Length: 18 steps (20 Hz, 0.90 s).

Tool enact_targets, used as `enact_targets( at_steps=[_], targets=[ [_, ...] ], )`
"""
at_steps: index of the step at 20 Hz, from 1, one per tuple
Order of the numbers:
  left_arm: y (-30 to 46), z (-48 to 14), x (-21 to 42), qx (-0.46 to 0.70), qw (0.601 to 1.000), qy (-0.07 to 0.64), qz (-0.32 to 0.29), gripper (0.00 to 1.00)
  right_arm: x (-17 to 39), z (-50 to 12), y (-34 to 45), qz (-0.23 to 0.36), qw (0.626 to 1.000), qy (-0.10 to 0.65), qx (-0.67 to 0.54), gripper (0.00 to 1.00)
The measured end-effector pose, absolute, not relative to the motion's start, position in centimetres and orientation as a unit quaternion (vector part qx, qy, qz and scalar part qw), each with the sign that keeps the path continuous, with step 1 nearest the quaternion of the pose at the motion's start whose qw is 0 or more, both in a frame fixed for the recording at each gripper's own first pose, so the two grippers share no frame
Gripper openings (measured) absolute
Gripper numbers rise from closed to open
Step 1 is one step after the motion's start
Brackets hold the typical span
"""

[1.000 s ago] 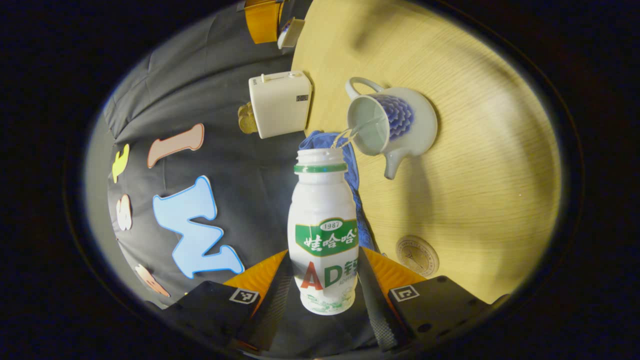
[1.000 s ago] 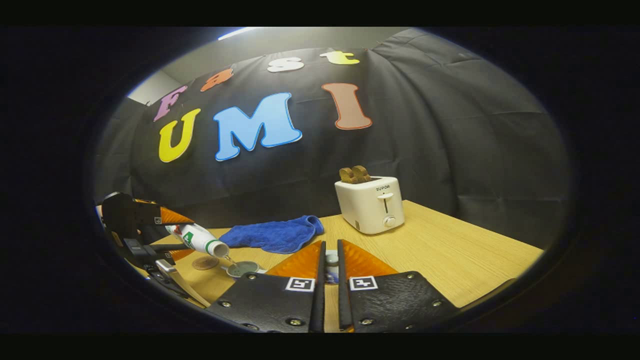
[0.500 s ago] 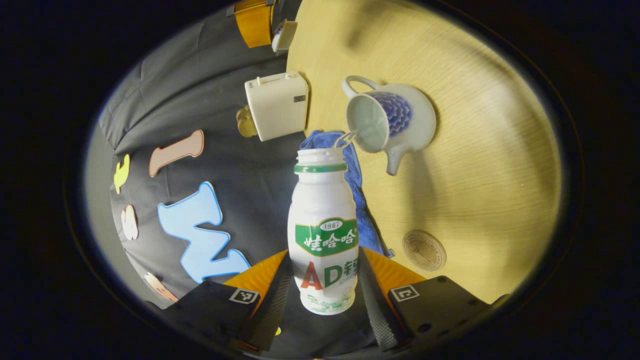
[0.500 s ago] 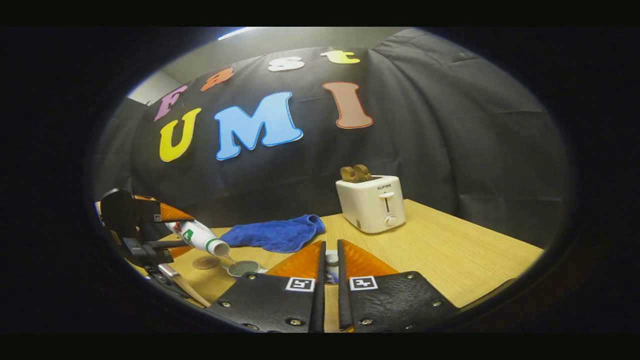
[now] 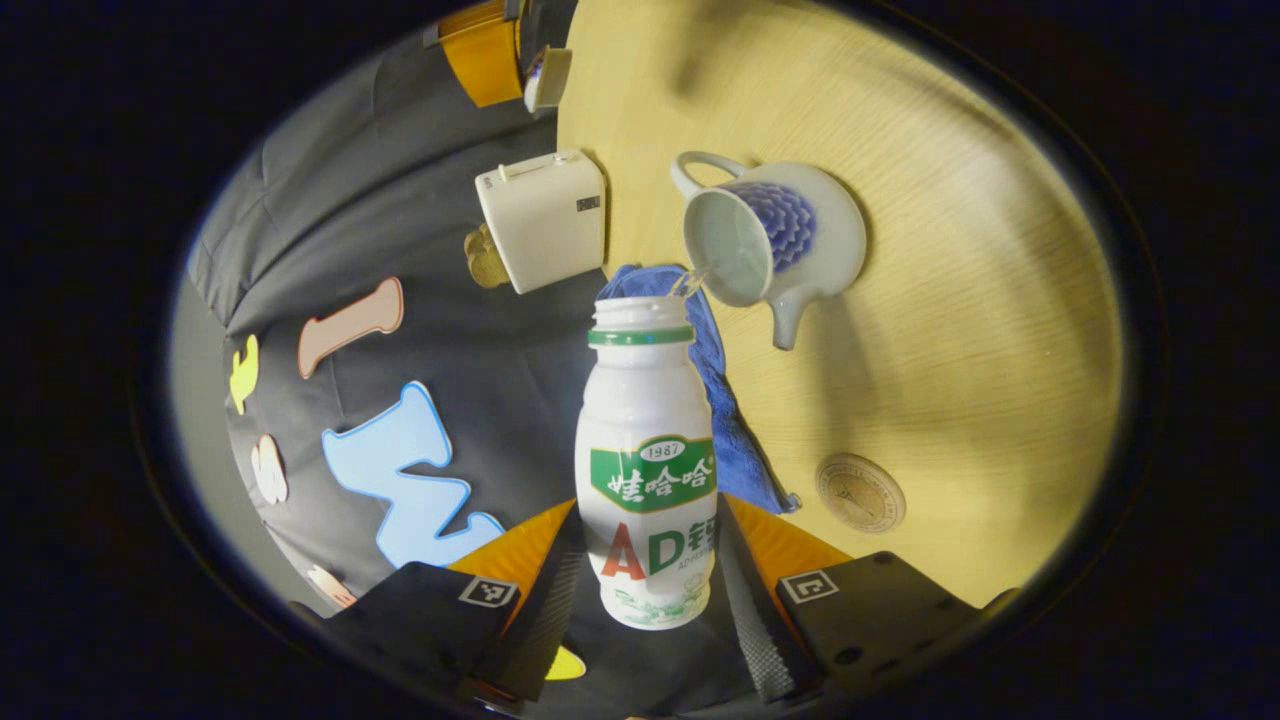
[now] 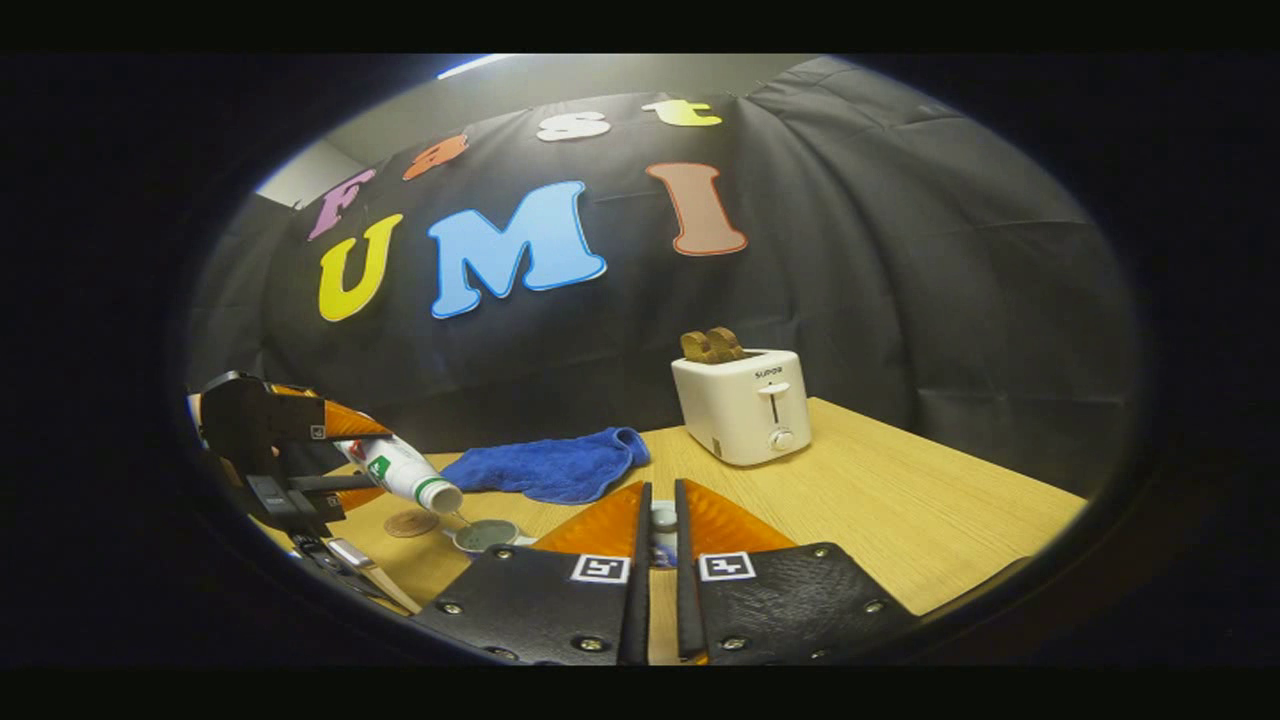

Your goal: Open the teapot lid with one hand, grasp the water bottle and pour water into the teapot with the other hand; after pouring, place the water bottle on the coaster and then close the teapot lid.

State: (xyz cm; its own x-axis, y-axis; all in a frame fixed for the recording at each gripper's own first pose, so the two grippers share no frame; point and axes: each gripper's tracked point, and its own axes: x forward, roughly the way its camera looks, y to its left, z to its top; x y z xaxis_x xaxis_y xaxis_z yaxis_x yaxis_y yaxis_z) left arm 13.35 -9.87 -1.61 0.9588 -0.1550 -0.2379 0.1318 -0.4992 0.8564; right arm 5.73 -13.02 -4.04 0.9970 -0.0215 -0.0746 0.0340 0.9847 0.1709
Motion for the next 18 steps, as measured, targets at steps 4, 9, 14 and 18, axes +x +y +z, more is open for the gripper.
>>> enact_targets(
  at_steps=[4, 9, 14, 18],
  targets=[
    [-10.2, -1.5, 13.1, 0.862, 0.485, -0.012, -0.144, 0.81, 5.7, -4.0, -12.9, -0.013, 0.996, 0.037, 0.086, 0.11],
    [-10.6, -1.4, 12.9, 0.870, 0.471, -0.021, -0.142, 0.81, 5.6, -4.0, -13.0, -0.013, 0.996, 0.035, 0.087, 0.11],
    [-10.9, -1.2, 13.0, 0.878, 0.457, -0.027, -0.141, 0.81, 5.6, -3.9, -12.9, -0.012, 0.996, 0.035, 0.086, 0.11],
    [-11.2, -0.9, 12.9, 0.886, 0.442, -0.039, -0.135, 0.81, 5.6, -3.9, -13.0, -0.013, 0.996, 0.036, 0.086, 0.11]
  ],
)
